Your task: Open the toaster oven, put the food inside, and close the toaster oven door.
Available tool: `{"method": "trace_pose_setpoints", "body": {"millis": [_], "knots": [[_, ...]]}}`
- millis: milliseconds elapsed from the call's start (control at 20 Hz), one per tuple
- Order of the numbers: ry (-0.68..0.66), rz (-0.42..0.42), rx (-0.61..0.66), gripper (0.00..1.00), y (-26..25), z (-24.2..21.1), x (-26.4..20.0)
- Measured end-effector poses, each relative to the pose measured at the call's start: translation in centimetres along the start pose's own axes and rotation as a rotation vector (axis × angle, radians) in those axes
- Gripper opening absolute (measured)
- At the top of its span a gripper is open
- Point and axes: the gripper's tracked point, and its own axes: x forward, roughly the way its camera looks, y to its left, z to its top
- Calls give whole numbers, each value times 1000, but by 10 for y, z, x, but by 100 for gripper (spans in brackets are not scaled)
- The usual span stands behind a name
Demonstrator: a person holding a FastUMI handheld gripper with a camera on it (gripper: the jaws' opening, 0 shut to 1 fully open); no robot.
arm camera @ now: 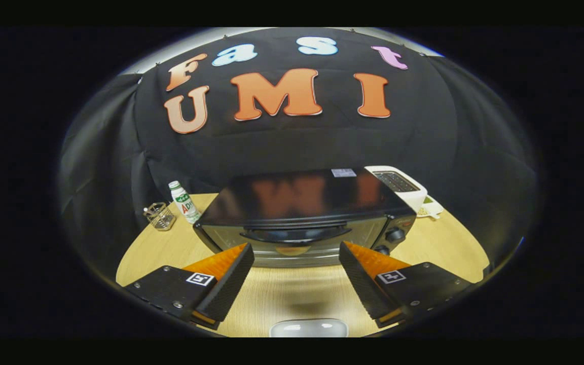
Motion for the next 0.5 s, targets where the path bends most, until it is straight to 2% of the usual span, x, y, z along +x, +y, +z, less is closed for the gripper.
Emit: {"method": "trace_pose_setpoints", "body": {"millis": [200, 500], "knots": [[-77, 10, -7, 100, 2, 50, -22], [-199, 1, -129, 100, 7, 114, -68]]}}
